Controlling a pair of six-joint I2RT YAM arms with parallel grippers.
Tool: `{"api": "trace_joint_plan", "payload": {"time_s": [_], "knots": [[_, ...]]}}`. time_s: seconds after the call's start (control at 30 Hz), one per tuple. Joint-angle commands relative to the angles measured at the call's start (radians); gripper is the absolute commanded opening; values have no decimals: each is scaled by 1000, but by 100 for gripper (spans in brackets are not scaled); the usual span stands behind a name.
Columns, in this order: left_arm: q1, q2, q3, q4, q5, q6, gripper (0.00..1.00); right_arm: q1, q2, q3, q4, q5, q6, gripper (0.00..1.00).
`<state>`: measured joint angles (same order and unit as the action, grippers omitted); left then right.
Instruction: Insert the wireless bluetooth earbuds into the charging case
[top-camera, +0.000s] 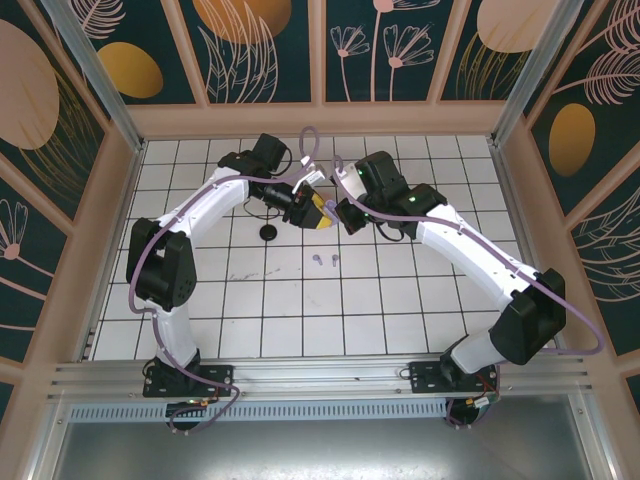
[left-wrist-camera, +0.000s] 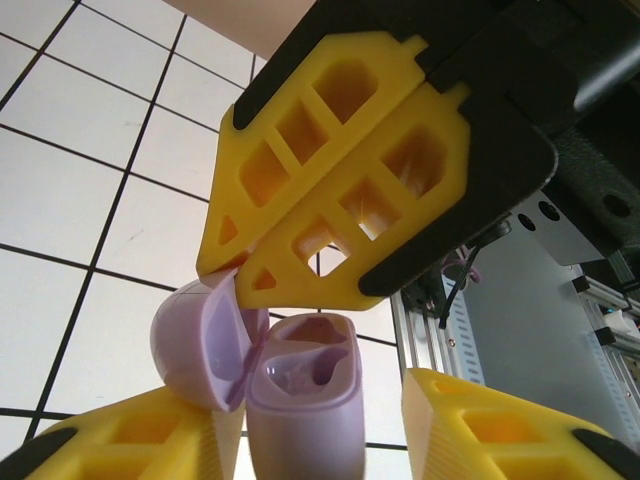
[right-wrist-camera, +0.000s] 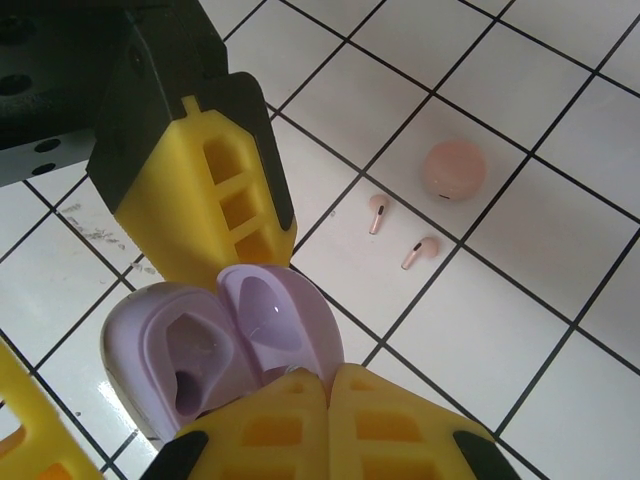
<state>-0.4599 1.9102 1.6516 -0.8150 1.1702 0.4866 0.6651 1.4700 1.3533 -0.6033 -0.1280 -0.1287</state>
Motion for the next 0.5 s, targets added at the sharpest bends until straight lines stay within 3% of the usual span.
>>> {"api": "trace_joint_plan", "payload": {"time_s": [0.0,0.13,0.47], "knots": [[-2,6,19,32,55,10,43,19,14,39,13,-25,4,0],[-2,-10,1,91,55,-31,41,22,12,34,10,-25,6,0],[-2,-36,-40,204,74,-108,13,24,9,38,15,-11,8,0]]}}
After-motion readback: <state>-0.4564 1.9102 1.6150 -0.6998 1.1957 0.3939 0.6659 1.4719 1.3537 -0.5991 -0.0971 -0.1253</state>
